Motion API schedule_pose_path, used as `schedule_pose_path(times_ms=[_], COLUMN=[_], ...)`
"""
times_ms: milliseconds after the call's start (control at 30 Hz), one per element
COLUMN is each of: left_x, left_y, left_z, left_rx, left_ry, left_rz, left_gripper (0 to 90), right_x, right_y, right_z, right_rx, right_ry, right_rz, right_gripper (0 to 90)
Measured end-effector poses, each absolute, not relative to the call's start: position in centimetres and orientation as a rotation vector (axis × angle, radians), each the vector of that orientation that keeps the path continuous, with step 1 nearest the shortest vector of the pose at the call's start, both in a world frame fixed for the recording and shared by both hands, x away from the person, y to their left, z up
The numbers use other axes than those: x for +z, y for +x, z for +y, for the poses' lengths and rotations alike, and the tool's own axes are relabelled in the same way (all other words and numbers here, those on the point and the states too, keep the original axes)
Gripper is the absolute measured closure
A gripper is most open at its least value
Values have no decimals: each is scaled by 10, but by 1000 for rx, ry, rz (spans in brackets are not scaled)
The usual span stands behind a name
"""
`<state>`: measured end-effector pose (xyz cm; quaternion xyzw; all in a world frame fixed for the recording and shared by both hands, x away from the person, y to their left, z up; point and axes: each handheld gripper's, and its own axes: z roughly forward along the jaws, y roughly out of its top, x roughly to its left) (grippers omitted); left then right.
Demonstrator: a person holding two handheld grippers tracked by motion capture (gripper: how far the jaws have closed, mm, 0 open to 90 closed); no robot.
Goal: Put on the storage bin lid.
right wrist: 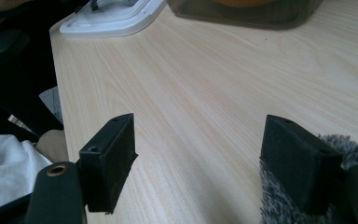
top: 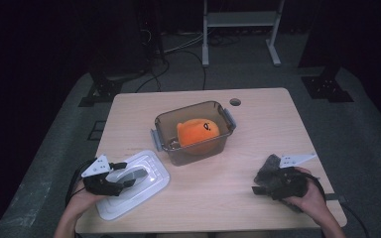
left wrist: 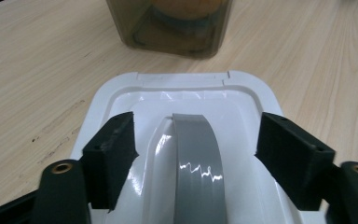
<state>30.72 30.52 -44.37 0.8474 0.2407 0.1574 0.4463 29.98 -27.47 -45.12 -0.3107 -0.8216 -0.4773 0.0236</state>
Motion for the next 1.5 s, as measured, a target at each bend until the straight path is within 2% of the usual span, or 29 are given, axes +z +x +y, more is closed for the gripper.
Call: schedule_pose_path(times_ms=[167, 267, 533, 567, 733, 800, 1500], left_x=[-450, -454, -458, -459, -460, -460, -448], left_y=[308, 309, 309, 309, 308, 308, 304], left_z=[306, 305, 306, 307, 309, 310, 307], left_rx=[385, 360, 376, 375, 374, 381, 375], left_ry=[2107, 2115, 2135, 2135, 2134, 2135, 2135], left_rz=[601, 589, 579, 579, 578, 577, 535], left_gripper=[334, 403, 492, 545, 595, 646, 663], right_x=[-451, -450, -450, -450, -450, -450, -450], right_y=[299, 299, 299, 298, 298, 298, 298], right_z=[-275, -275, -274, -274, -275, -275, -274], right_rx=[-1481, -1482, -1481, -1482, -1485, -1487, -1482], right_ry=[-954, -955, -946, -944, -943, -940, -942], right_rz=[-2546, -2546, -2544, -2544, -2544, -2546, -2545], right_gripper=[249, 249, 249, 249, 249, 249, 249])
